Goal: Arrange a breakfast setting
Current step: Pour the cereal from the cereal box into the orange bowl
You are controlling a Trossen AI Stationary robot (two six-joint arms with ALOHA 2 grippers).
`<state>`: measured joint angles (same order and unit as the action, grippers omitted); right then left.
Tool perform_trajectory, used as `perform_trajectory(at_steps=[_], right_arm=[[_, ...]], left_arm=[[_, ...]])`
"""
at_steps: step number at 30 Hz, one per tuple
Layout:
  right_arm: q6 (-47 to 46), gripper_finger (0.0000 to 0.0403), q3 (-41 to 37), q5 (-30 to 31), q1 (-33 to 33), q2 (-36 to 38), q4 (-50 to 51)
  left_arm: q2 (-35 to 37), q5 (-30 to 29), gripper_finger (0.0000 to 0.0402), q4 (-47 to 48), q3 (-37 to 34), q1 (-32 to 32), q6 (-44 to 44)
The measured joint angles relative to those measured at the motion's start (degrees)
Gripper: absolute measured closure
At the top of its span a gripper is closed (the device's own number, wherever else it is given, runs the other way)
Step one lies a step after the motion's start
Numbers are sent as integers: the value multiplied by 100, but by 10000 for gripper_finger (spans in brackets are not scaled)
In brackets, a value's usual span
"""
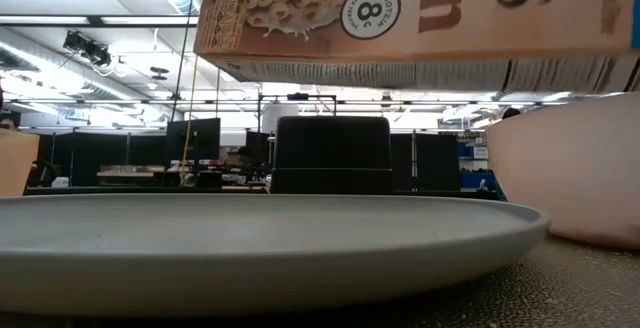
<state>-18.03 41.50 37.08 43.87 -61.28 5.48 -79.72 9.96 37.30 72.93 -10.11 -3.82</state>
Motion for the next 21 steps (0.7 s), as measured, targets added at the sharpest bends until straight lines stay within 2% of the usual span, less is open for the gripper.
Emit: perform_trajectory(at_steps=[4, 7, 10, 16, 21], right_arm=[[87, 394, 331, -358, -179, 0, 238], [-127, 394, 529, -463, -315, 0, 626], [-343, 394, 563, -583, -455, -5, 765], [-545, 394, 579, -759, -522, -207, 767], [-655, 394, 579, -873, -508, -290, 909]], left_arm=[[2, -15, 254, 266, 2, -4, 128], [0, -325, 249, 485, 2, -39, 332], [-8, -731, 230, 657, 1, -146, 408], [-28, -790, 183, 1297, -11, -289, 788], [-2, -922, 167, 1443, -19, -450, 965]])
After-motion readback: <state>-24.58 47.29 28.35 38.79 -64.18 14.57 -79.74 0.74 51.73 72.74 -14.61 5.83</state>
